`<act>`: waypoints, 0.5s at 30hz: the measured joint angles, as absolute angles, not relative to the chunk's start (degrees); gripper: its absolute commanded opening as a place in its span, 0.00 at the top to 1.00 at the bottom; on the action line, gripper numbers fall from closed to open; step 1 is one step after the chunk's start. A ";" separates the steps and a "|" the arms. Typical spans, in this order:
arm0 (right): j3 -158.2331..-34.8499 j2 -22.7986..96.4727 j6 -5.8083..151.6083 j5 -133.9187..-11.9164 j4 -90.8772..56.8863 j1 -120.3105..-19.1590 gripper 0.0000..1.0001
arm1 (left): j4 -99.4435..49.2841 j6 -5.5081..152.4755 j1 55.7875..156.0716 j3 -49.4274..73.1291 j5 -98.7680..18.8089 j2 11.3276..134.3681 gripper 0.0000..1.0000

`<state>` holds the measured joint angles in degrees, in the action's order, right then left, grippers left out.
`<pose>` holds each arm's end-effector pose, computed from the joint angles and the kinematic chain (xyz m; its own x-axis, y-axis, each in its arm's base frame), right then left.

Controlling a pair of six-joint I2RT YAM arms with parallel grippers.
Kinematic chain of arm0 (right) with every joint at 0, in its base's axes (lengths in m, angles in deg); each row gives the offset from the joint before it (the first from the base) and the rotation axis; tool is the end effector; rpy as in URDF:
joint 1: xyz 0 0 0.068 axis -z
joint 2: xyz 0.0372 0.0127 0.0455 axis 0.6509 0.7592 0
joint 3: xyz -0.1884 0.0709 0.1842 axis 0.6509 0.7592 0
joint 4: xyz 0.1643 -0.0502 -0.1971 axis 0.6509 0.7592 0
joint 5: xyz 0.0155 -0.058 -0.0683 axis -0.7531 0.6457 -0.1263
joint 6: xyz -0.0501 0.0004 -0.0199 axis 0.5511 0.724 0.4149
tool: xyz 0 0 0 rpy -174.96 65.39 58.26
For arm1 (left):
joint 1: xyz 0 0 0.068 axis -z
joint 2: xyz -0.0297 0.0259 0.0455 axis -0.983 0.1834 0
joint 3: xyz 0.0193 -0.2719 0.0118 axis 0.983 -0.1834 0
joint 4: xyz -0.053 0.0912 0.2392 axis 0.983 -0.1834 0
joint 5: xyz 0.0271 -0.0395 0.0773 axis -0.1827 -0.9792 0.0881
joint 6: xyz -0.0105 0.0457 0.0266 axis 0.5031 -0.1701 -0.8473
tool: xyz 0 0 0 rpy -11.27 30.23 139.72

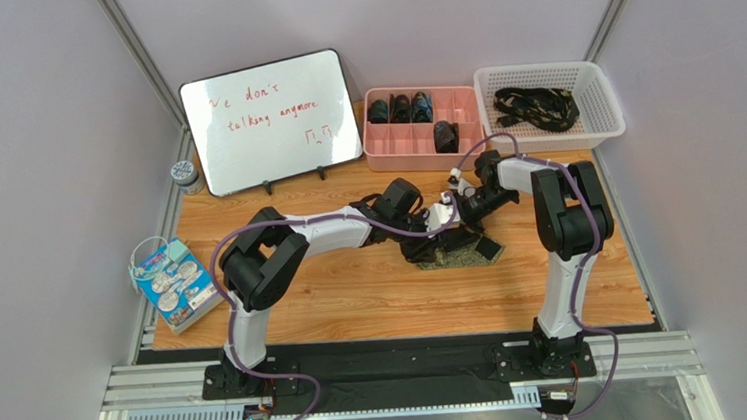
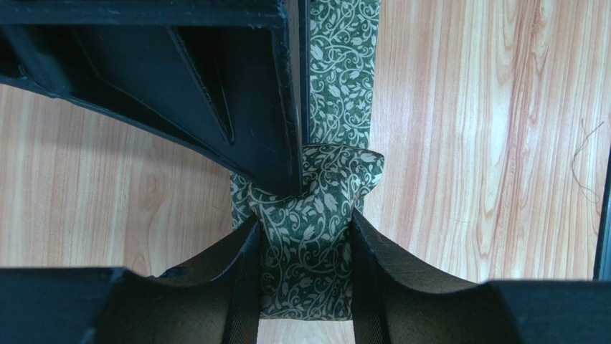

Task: Roll the ties
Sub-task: Roll the tie at the center of the board.

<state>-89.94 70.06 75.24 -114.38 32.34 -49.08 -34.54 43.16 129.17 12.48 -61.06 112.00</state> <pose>0.3272 0.0759 0.1254 -0.9843 -0.0948 0.1491 0.0483 0.6671 0.7434 0.2590 -0.3327 0.1559 -0.1823 0.6487 -0.7389 0.9832 0.1163 -0.1405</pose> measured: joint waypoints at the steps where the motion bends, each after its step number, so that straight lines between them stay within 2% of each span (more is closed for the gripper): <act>1: -89.94 70.06 75.24 -114.38 32.19 -49.23 0.74 | -34.65 43.16 129.17 12.50 -61.02 112.00 0.85; 3: -89.92 70.06 75.18 -114.47 31.75 -49.78 0.83 | -35.00 43.14 129.17 12.50 -60.97 112.00 0.82; 4: -89.90 70.06 75.16 -114.55 31.62 -49.97 0.93 | -35.13 43.14 129.17 12.50 -60.97 112.00 0.82; 5: -89.90 70.06 75.03 -114.51 31.62 -50.15 0.98 | -35.28 43.16 129.17 12.50 -61.00 112.00 0.82; 9: -89.99 70.32 75.03 -114.36 32.08 -50.26 1.00 | -35.43 43.16 129.17 12.50 -61.02 111.98 0.81; 10: -90.03 70.36 75.03 -114.31 32.14 -50.26 1.00 | -35.46 43.16 129.17 12.50 -61.00 111.98 0.78; 11: -90.12 70.41 75.03 -114.27 32.25 -50.24 1.00 | -35.46 43.16 129.17 12.50 -61.02 111.98 0.68; 15: -90.18 70.41 74.90 -113.57 32.34 -50.24 1.00 | -34.84 43.45 128.88 11.89 -60.95 111.55 0.47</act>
<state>-90.18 70.41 74.90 -113.57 32.34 -50.24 -34.84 43.45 128.88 11.89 -60.95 111.55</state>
